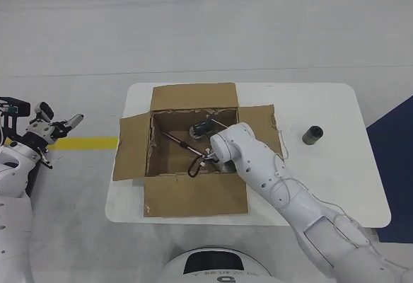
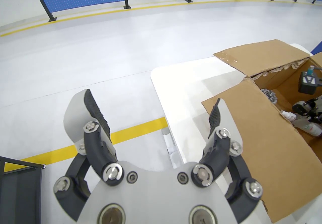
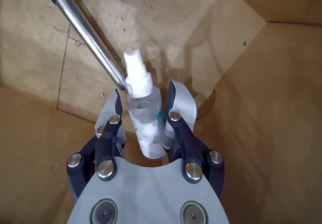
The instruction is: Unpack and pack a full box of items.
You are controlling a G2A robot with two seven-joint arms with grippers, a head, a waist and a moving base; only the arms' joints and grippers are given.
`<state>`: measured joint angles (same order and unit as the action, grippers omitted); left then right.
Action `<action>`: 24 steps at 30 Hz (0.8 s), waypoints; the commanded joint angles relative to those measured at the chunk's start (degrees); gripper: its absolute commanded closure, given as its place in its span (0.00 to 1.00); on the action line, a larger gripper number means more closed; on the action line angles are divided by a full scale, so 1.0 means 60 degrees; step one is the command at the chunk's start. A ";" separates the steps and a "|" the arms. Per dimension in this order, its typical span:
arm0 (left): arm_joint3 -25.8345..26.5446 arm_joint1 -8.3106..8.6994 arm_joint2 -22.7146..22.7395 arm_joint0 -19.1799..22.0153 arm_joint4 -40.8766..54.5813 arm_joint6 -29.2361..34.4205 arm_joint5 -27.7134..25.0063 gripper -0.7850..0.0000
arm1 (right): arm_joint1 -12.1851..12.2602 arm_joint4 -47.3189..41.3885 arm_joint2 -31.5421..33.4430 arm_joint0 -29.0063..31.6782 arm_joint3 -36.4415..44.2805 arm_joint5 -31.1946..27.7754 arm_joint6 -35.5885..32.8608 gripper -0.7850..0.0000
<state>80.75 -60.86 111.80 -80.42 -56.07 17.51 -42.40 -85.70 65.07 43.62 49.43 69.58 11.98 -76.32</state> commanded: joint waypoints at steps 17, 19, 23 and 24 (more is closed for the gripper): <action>0.0000 0.0000 0.0000 0.0000 0.0000 0.0000 0.0000 0.00 | 0.0237 0.0270 0.1137 0.0725 0.2092 -0.0449 0.1192 1.00; 0.0000 0.0000 0.0000 0.0000 0.0000 0.0000 0.0000 0.00 | 0.0428 0.0505 0.1647 0.1393 0.3288 -0.0625 0.1413 1.00; 0.0000 0.0000 0.0000 0.0000 0.0000 0.0000 0.0000 0.00 | 0.0743 0.0521 0.2769 0.2888 0.5511 -0.1266 0.2715 1.00; 0.0000 0.0000 0.0000 0.0000 0.0000 0.0000 0.0000 0.00 | 0.0811 0.0481 0.3074 0.3259 0.5992 -0.1488 0.3253 1.00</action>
<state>80.75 -60.86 111.80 -80.42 -56.07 17.51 -42.40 -81.30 68.39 59.65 65.84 101.36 4.64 -61.05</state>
